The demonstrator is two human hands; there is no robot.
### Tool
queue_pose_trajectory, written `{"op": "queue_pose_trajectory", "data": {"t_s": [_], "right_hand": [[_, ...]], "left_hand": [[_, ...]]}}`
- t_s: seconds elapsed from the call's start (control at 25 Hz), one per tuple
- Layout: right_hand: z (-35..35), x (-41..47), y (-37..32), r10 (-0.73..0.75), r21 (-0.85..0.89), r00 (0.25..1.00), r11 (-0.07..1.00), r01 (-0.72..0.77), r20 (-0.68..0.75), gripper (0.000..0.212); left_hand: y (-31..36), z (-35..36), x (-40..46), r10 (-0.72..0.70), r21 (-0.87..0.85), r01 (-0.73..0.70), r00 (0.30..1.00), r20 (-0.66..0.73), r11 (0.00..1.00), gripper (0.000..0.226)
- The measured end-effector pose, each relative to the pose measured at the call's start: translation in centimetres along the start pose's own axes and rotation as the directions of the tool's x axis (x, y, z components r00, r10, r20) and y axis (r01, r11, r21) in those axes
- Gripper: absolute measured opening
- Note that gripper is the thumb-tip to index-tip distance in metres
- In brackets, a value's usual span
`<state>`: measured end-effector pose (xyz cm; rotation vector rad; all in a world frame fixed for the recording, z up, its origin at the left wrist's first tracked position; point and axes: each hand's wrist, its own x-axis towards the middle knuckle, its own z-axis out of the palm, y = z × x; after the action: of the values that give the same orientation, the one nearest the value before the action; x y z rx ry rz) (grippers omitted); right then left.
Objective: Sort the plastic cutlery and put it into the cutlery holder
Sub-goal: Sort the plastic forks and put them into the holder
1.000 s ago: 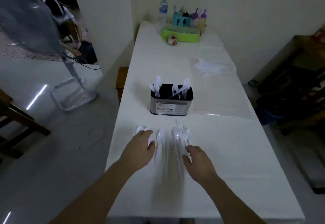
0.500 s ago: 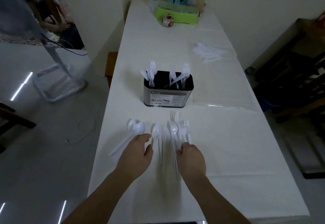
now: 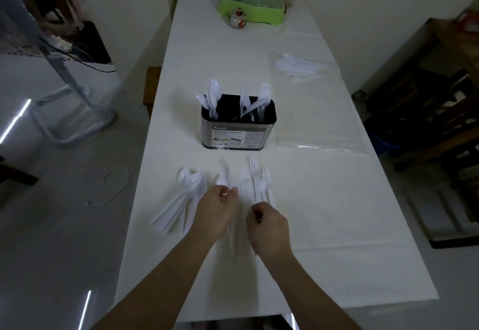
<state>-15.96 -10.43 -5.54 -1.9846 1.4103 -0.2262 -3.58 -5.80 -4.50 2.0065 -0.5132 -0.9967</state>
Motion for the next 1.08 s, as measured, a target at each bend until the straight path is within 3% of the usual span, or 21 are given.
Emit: {"op": "queue_pose_trajectory", "data": {"t_s": [0.16,0.24,0.36,0.48,0.8,0.88,1.0,1.08], "right_hand": [[0.3,-0.7,0.0,-0.089,0.085,0.987,0.993,0.078,0.131,0.018],[0.2,0.0,0.7,-0.055,0.025,0.998,0.998,0.054,0.043,0.019],[-0.5,1.8,2.0,0.097,-0.179,0.981,0.976,-0.127,-0.167,0.017],[-0.7,3.1,2.8,0.192,-0.265,0.968,0.937,-0.229,-0.160,0.025],[-0.5,4.9,2.7,0.323,-0.250,0.946,0.918,-0.309,0.016,0.020],[-0.7,4.7,2.7,0.326,-0.227,0.945,0.921,-0.316,0.004,0.017],[-1.4,3.8,2.0,0.281,-0.119,0.957,0.950,-0.287,-0.069,0.014],[-1.4,3.0,1.0,0.176,-0.054,0.982,0.982,-0.181,-0.074,0.007]], "left_hand": [[1.4,0.8,1.0,-0.111,-0.240,0.105,0.994,-0.013,0.965,0.020],[1.4,0.7,1.5,-0.137,-0.293,0.121,0.990,-0.037,0.948,0.013],[1.2,0.5,2.1,-0.186,-0.354,0.173,0.982,-0.004,0.919,0.009],[1.2,0.3,2.4,-0.206,-0.383,0.209,0.977,0.050,0.900,0.013],[1.7,0.6,2.2,-0.226,-0.381,0.230,0.973,0.055,0.896,0.018],[1.8,0.6,2.3,-0.240,-0.416,0.249,0.968,0.074,0.875,0.020],[2.0,0.9,2.4,-0.239,-0.434,0.253,0.967,0.087,0.865,0.022],[2.4,1.3,2.5,-0.249,-0.444,0.255,0.966,0.073,0.859,0.021]]}}
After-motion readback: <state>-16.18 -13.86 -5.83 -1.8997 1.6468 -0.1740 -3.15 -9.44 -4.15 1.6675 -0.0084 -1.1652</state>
